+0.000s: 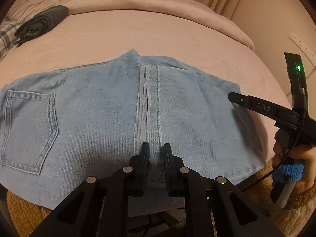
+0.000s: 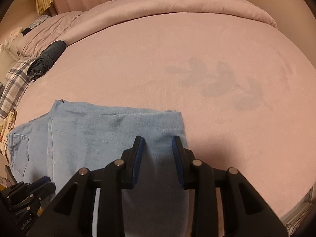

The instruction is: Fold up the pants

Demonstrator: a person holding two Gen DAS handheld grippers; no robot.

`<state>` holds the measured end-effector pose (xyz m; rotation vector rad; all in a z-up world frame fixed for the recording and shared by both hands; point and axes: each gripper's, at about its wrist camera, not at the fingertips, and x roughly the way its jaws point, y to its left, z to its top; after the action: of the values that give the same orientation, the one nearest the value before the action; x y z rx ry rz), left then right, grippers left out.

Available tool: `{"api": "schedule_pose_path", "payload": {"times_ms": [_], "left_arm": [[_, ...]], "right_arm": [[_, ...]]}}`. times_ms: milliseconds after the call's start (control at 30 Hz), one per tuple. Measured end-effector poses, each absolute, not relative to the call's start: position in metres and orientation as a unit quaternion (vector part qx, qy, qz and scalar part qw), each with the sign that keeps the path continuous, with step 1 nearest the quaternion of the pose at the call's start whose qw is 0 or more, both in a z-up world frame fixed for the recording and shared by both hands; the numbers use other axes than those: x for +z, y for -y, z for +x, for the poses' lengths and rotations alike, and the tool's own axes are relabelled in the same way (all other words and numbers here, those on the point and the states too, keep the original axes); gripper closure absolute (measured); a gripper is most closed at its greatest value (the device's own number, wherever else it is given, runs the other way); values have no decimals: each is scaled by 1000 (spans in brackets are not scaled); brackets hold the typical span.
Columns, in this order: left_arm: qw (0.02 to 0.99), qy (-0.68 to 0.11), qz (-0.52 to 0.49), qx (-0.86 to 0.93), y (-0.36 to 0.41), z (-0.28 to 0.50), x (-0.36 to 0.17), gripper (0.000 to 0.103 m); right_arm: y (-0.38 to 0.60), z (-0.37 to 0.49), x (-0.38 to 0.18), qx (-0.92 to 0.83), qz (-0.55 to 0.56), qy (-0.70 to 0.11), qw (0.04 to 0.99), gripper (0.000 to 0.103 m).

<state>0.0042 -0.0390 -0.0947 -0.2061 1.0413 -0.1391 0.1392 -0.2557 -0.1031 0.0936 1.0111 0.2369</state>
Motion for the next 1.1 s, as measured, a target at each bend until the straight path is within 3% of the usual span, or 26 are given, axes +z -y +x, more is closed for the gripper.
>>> {"api": "schedule_pose_path", "payload": {"times_ms": [1100], "left_arm": [[852, -498, -140, -80, 29, 11, -99, 91]], "right_arm": [[255, 46, -98, 101, -12, -485, 869, 72]]}}
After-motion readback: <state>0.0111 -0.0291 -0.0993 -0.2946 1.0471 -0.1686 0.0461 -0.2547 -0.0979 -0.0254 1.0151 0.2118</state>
